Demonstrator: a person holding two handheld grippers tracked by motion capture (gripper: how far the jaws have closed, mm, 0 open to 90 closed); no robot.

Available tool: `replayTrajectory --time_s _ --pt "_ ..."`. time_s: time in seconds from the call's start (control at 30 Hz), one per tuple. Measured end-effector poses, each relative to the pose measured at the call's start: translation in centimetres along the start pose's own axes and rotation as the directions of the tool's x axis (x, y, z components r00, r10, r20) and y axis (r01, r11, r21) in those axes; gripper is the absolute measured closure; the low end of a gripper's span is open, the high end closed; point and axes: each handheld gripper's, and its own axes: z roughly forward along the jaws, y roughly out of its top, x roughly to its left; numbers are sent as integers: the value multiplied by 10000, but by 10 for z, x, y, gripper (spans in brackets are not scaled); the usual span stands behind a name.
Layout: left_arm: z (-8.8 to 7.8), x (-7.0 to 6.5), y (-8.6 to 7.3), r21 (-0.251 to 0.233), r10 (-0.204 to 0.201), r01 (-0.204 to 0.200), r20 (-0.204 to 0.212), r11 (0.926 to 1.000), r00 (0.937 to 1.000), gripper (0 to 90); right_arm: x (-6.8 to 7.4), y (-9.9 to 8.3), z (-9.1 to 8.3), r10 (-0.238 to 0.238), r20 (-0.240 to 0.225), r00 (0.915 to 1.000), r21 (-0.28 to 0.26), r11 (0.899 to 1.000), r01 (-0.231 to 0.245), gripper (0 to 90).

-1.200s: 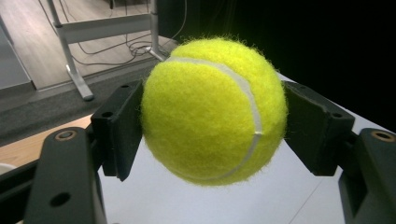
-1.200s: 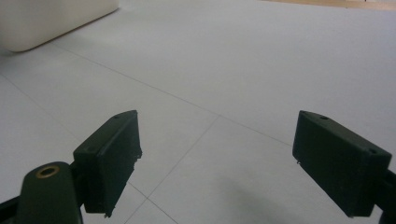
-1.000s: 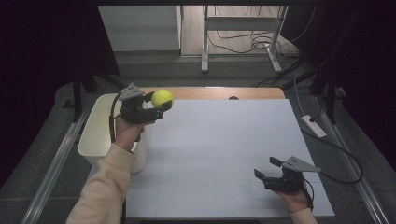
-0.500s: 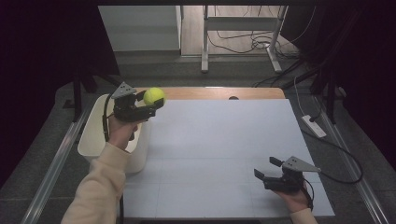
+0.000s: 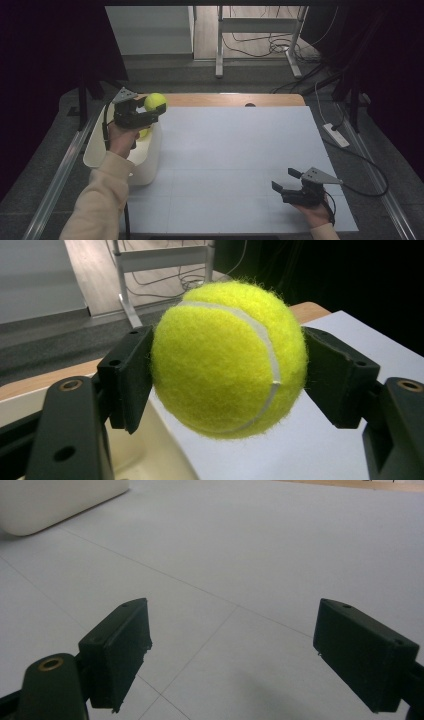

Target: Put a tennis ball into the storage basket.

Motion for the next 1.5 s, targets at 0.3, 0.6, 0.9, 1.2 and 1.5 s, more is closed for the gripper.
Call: replayTrajectory --time_s 0.3,0.6,0.9,1.2,1.5 --pt "-6 10 -3 50 -91 93 -322 9999 9994 268 0 0 0 -4 -2 10000 12 10000 4 153" --pt "-14 20 -6 202 -111 124 -629 9997 9980 268 0 0 1 -4 -26 10000 35 10000 4 153" --pt "-22 32 -14 803 -9 79 -866 9967 9962 268 0 0 1 58 -13 10000 37 10000 -58 153" --pt "-29 39 -18 1148 -22 152 -1127 9933 9936 268 1 1 2 31 -19 10000 42 10000 -31 153" --pt "-31 45 -23 1441 -184 357 -1192 9889 9927 267 1 1 2 22 -22 10000 40 10000 -22 153"
